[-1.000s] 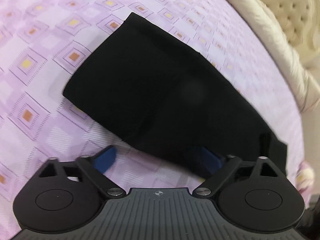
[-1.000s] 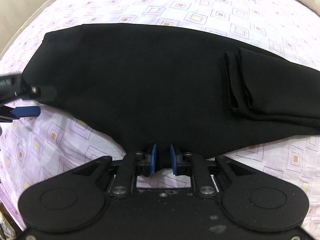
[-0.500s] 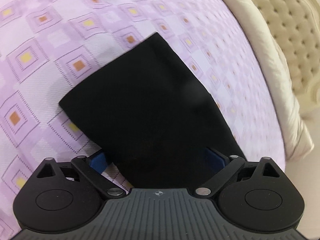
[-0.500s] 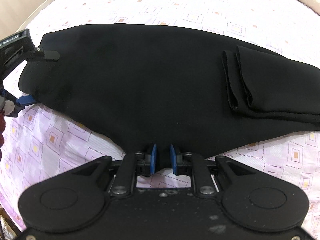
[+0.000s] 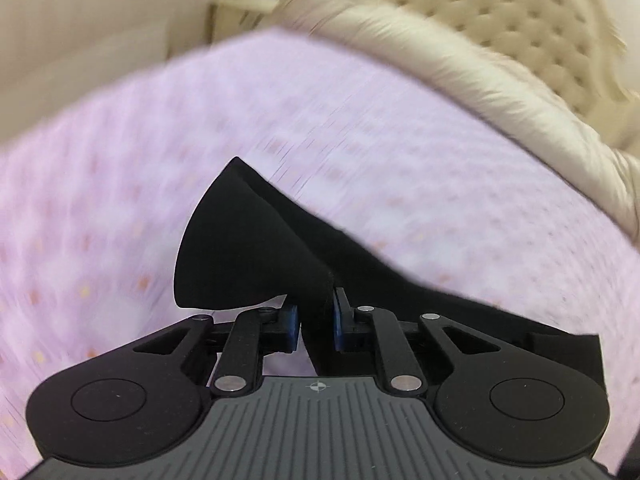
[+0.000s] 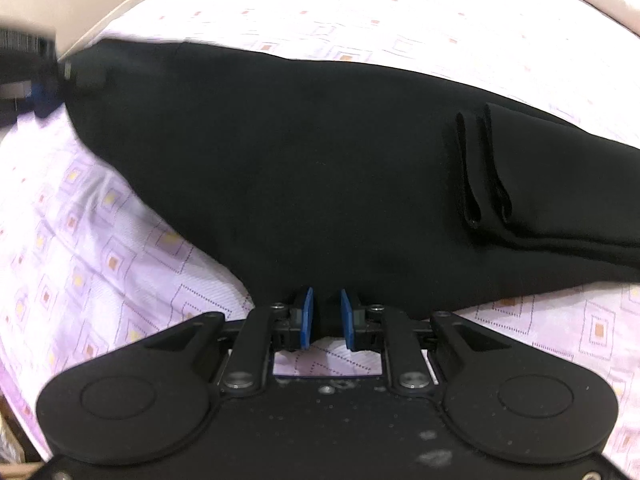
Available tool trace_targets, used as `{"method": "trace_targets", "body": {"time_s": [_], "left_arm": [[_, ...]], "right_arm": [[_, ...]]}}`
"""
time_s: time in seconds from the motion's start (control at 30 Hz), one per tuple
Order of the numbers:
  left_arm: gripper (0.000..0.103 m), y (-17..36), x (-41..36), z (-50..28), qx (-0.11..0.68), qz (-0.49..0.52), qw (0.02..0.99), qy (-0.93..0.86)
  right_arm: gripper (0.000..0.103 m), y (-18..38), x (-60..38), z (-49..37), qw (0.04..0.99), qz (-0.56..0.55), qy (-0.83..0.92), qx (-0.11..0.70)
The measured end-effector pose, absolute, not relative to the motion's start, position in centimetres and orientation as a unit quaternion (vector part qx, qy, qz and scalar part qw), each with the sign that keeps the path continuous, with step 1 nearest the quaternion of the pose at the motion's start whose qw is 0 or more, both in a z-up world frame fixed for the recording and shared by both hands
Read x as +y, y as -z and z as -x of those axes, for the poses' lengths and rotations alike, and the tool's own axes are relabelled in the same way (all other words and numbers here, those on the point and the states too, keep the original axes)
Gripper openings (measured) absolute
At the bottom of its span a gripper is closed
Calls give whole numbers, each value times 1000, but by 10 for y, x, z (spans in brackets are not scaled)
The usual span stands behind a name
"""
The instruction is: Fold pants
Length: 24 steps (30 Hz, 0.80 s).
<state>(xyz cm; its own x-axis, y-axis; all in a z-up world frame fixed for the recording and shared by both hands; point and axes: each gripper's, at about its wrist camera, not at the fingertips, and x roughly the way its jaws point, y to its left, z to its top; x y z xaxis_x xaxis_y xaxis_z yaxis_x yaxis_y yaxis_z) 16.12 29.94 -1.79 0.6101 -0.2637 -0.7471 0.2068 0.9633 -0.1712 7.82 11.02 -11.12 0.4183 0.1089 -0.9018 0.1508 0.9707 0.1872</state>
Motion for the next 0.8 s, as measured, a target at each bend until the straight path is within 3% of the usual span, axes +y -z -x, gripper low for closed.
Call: {"method": "trace_targets", "body": {"time_s": [0.17, 0.3, 0.6, 0.8], "left_arm": [[15, -22, 219, -126, 352, -45, 919, 173], [15, -18, 141, -100, 336, -85, 913, 215], [22, 66, 19, -73, 464, -124, 818, 317], [22, 50, 12, -49, 429, -148, 814, 364]], "right_arm": [[18, 93, 67, -53, 838, -177, 11, 516], [18, 78, 13, -15, 844, -194, 27, 499], [22, 81, -108, 54, 830, -214, 102, 505], [30, 67, -161, 64, 837, -233, 137, 475]]}}
